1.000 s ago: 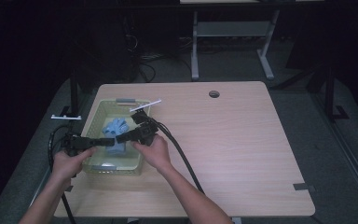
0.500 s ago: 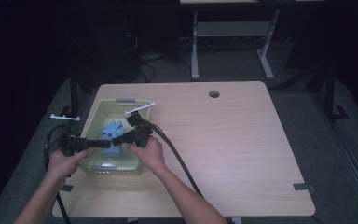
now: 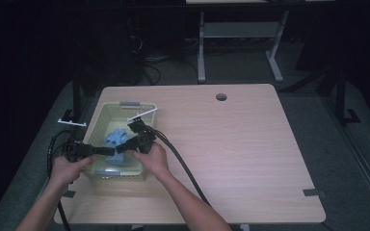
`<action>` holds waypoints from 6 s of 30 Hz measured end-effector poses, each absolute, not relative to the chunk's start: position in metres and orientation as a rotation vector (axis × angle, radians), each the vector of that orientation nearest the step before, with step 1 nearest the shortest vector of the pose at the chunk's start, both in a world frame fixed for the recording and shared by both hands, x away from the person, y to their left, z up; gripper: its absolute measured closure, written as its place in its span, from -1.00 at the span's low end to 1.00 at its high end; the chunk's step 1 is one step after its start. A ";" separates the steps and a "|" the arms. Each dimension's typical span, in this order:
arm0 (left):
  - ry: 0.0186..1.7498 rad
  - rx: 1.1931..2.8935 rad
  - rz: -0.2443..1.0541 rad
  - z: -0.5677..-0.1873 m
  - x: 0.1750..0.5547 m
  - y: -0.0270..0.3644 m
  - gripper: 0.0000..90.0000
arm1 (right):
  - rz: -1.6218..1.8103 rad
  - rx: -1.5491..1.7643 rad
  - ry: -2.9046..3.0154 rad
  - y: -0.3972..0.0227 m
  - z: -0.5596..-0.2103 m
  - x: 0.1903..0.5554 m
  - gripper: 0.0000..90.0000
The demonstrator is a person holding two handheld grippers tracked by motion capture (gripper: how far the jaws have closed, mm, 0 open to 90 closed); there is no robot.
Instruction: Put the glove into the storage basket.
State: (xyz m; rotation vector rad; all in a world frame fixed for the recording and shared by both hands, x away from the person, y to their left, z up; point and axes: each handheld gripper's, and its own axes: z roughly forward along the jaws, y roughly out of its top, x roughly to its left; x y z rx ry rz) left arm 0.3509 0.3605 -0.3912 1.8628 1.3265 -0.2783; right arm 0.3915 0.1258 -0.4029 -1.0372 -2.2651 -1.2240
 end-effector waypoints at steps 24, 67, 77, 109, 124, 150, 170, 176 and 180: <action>1.381 1.936 -0.229 -0.400 0.357 0.355 0.65 | -1.124 -1.066 -2.385 0.130 -0.406 0.396 0.67; 1.538 2.317 0.091 -0.393 0.378 0.311 0.38 | -1.279 -1.068 -2.342 0.080 -0.374 0.391 0.51; 1.499 2.184 0.088 -0.377 0.371 0.324 0.26 | -1.322 -1.091 -2.306 0.059 -0.368 0.391 0.39; 1.342 2.069 0.046 -0.353 0.367 0.293 0.11 | -1.404 -1.160 -2.276 0.001 -0.350 0.390 0.18; 1.294 2.064 0.029 -0.343 0.369 0.273 0.10 | -1.468 -1.196 -2.234 -0.033 -0.346 0.386 0.08; 1.139 2.008 -0.047 -0.333 0.370 0.224 -0.01 | -1.535 -1.286 -2.147 -0.100 -0.352 0.375 -0.08; 1.078 1.963 -0.116 -0.341 0.370 0.191 -0.14 | -1.547 -1.360 -2.092 -0.140 -0.363 0.368 -0.11; 1.069 1.961 -0.140 -0.346 0.369 0.184 -0.15 | -1.543 -1.374 -2.095 -0.148 -0.366 0.367 -0.12; 1.061 1.955 -0.147 -0.348 0.369 0.179 -0.17 | -1.547 -1.384 -2.086 -0.154 -0.367 0.366 -0.13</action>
